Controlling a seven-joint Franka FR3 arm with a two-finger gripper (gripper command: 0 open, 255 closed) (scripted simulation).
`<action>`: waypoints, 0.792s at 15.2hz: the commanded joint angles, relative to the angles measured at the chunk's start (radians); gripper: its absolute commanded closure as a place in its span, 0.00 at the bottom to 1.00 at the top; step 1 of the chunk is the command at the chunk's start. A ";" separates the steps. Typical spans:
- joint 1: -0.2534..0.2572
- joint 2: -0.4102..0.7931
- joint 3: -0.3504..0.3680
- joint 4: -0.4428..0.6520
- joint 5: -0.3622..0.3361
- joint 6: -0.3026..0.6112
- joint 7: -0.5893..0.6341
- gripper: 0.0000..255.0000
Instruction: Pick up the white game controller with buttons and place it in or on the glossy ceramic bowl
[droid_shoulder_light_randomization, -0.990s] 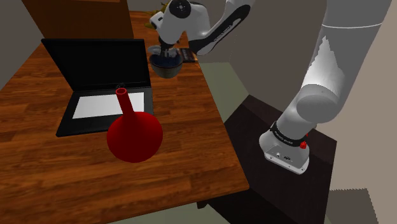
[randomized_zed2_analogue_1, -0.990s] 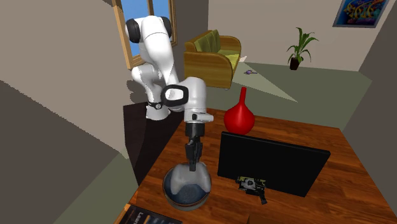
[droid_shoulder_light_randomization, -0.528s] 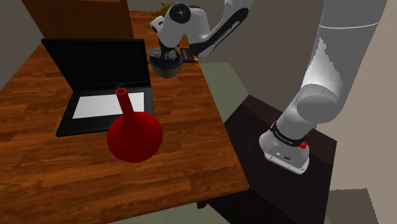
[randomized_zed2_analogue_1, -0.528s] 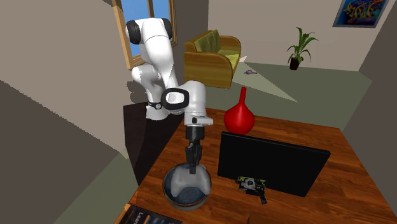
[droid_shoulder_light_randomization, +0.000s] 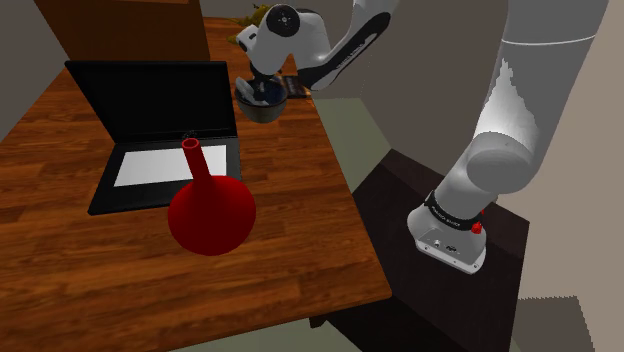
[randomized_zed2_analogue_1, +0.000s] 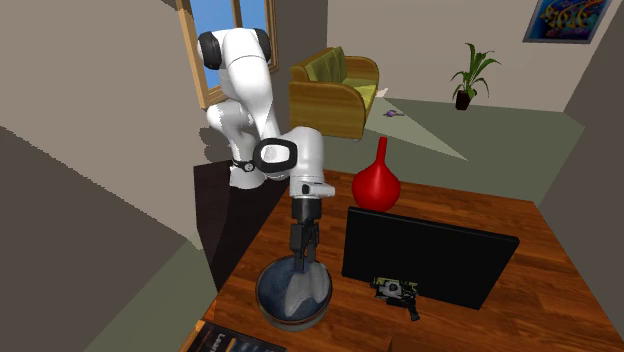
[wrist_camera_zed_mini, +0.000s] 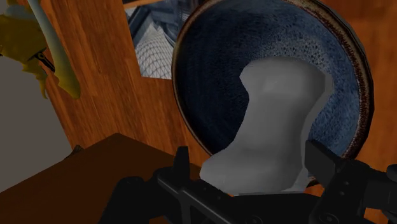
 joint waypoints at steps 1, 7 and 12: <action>-0.001 -0.037 0.009 -0.030 0.020 -0.008 -0.015 0.00; -0.003 -0.141 0.036 -0.109 0.086 -0.034 -0.064 0.00; -0.003 -0.142 0.036 -0.109 0.086 -0.034 -0.064 0.00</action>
